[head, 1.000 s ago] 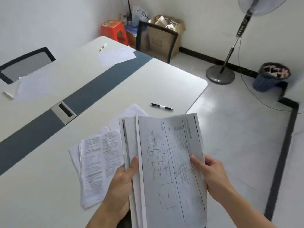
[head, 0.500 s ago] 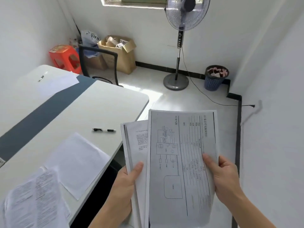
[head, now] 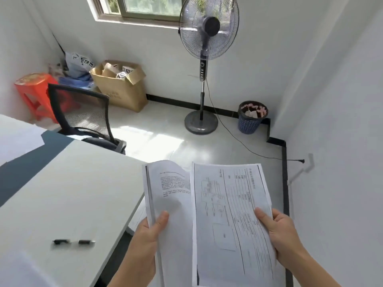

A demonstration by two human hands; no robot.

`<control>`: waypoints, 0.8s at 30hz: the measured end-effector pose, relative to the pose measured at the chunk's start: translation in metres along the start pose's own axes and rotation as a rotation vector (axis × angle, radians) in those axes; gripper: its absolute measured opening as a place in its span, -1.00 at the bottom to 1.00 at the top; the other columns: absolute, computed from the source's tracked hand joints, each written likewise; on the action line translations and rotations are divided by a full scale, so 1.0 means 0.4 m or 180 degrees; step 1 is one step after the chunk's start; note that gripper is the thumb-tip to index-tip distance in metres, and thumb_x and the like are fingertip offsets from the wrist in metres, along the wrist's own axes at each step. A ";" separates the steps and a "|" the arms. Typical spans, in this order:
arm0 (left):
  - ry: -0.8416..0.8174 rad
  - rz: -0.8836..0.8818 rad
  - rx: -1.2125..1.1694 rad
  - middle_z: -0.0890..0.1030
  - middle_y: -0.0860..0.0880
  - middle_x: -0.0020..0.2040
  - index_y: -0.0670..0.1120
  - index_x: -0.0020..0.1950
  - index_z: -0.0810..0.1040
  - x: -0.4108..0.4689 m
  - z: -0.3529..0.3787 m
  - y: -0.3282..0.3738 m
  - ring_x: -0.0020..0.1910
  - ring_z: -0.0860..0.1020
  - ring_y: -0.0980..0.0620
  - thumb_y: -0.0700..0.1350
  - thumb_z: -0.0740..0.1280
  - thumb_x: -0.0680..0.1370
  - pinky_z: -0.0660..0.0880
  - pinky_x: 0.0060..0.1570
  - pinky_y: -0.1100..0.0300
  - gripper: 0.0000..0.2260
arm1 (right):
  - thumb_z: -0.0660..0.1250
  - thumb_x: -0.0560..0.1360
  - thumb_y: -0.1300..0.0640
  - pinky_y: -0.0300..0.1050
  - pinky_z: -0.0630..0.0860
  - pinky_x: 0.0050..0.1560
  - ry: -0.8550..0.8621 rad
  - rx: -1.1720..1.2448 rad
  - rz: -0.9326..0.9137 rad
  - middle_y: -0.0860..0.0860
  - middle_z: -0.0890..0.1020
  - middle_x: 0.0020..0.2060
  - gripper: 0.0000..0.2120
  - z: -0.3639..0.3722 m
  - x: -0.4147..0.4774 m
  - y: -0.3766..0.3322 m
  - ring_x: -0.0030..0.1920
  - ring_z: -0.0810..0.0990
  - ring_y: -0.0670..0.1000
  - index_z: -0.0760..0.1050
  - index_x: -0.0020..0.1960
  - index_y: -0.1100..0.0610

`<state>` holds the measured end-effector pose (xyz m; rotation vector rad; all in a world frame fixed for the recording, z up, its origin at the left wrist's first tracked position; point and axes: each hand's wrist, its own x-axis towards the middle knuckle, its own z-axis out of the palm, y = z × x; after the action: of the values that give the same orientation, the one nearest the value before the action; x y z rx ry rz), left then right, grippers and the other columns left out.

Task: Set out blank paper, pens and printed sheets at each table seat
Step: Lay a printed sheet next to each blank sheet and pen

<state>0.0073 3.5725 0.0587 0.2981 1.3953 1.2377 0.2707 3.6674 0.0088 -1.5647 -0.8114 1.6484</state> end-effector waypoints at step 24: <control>0.1817 0.0289 -0.0773 0.70 -0.26 -0.02 -0.23 0.11 0.61 0.742 0.329 0.420 0.00 0.66 -0.26 -0.15 0.29 0.57 0.53 0.12 -0.14 -0.79 | 0.37 0.51 0.27 0.25 0.63 -0.14 -0.1270 -0.1395 0.0097 0.32 0.70 -0.18 -0.90 0.319 1.055 -0.672 -0.27 0.67 0.26 0.60 -0.01 0.30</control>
<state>-0.0446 3.9344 0.0557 -0.1804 1.6966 1.6296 0.1581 4.1713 0.0093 -1.5486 -1.4436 1.9286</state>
